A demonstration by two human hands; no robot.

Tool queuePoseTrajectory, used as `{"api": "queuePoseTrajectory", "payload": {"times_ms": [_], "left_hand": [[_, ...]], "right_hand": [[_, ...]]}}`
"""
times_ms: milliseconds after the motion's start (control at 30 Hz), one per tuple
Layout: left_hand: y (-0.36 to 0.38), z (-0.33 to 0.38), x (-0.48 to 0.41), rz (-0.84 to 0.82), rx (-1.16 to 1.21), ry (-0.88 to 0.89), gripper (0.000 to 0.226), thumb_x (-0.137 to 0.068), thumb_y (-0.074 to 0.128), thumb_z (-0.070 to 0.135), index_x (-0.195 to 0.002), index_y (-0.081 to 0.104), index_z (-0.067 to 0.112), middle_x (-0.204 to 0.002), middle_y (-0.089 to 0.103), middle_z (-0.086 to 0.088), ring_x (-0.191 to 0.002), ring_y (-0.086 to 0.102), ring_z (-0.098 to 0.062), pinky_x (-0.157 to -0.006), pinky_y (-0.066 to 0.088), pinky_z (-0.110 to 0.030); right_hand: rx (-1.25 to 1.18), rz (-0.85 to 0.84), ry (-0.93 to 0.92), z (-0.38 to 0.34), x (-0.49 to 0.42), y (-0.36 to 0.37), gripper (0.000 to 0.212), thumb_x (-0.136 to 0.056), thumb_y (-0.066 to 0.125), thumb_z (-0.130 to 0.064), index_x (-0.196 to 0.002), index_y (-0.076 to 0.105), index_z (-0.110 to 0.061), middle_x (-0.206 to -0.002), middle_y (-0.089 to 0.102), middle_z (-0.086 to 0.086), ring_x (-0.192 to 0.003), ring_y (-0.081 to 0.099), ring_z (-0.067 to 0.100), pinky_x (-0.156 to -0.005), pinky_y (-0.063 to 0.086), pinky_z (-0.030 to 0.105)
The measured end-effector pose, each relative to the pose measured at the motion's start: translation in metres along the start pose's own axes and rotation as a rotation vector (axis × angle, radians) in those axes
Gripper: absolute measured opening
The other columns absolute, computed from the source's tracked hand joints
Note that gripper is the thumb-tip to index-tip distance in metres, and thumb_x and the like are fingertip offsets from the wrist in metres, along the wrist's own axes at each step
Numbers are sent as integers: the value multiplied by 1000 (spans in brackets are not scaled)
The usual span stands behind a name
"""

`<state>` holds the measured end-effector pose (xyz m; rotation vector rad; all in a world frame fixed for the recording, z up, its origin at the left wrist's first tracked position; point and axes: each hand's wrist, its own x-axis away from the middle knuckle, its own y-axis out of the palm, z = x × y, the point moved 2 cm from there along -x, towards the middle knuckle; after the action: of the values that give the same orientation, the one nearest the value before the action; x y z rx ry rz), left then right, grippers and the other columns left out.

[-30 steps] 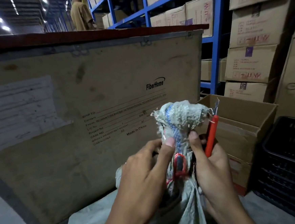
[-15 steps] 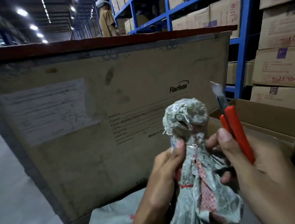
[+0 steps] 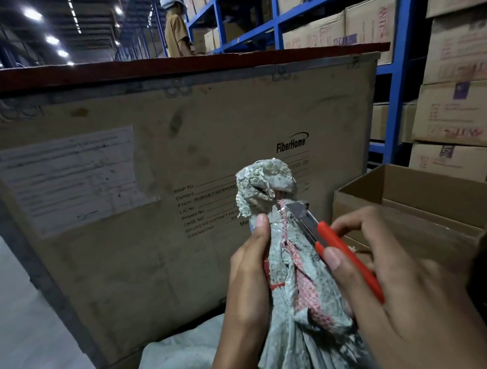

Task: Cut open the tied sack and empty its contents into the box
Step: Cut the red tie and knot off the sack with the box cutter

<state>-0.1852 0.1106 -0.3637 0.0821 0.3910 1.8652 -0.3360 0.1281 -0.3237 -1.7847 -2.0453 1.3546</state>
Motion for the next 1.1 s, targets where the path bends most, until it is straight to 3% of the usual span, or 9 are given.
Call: {"api": "queuePoseTrajectory", "payload": {"times_ms": [200,267,367,633,733,833,933,1033,1100], "left_hand": [[-5,-8,-3,123,-43,-18,72,-81,63,73,-127,73,19,-129,73,-5,-120,69,-22,-110,47,-47],[-4,-8,-2,139,-119,16,60,-91,55,67,-121,76,20,-119,78,1,-116,71,-17,-109,48,-46],[1,-6,1,165,-184,55,52,-96,53,61,-116,78,20,-112,80,5,-112,73,-12,-108,50,-45],[7,-2,9,210,-252,84,38,-100,54,48,-95,82,23,-94,82,7,-97,76,-12,-99,54,-48],[4,3,12,156,-219,63,57,-93,54,62,-94,82,13,-90,82,-8,-95,78,-28,-96,55,-56],[-7,9,11,90,-191,12,112,-65,60,91,-106,66,-13,-103,67,-42,-97,69,-55,-92,54,-65],[-21,17,10,173,-288,16,126,-55,57,99,-98,63,-19,-92,61,-47,-68,65,-43,-73,48,-40],[-28,21,11,244,-326,57,122,-58,54,99,-84,62,-20,-75,59,-43,-63,50,-24,-65,39,-37],[-28,23,12,290,-288,102,111,-63,57,94,-64,52,-16,-59,51,-25,-59,40,-23,-60,33,-35]], "right_hand": [[76,1,14,1,-1,3,25,-84,18,-63,-102,28,-49,-63,69,-7,-75,59,-19,-59,49,8],[85,15,6,1,-1,4,24,-84,18,-63,-102,27,-50,-63,69,-7,-75,60,-17,-58,51,13],[95,21,13,-4,1,6,25,-84,17,-64,-102,26,-50,-65,69,-7,-59,65,-1,-47,49,18],[118,76,15,-6,-1,8,20,-88,19,-61,-105,21,-50,-69,65,-10,-61,66,4,-62,58,31],[84,62,4,-6,0,7,22,-87,16,-63,-104,21,-49,-63,57,-10,-58,60,5,-58,54,26],[66,34,-35,-9,3,7,36,-77,8,-69,-103,23,-49,-61,56,-13,-57,58,4,-54,47,21],[69,-11,-26,-14,5,8,44,-70,0,-71,-103,21,-51,-63,58,-14,-64,63,4,-57,50,22],[123,-15,-27,-20,6,8,42,-70,-4,-68,-103,15,-50,-67,57,-14,-70,61,0,-55,42,15],[98,18,-84,-22,7,12,35,-79,3,-66,-104,21,-49,-64,57,-17,-63,60,-1,-52,39,10]]}}
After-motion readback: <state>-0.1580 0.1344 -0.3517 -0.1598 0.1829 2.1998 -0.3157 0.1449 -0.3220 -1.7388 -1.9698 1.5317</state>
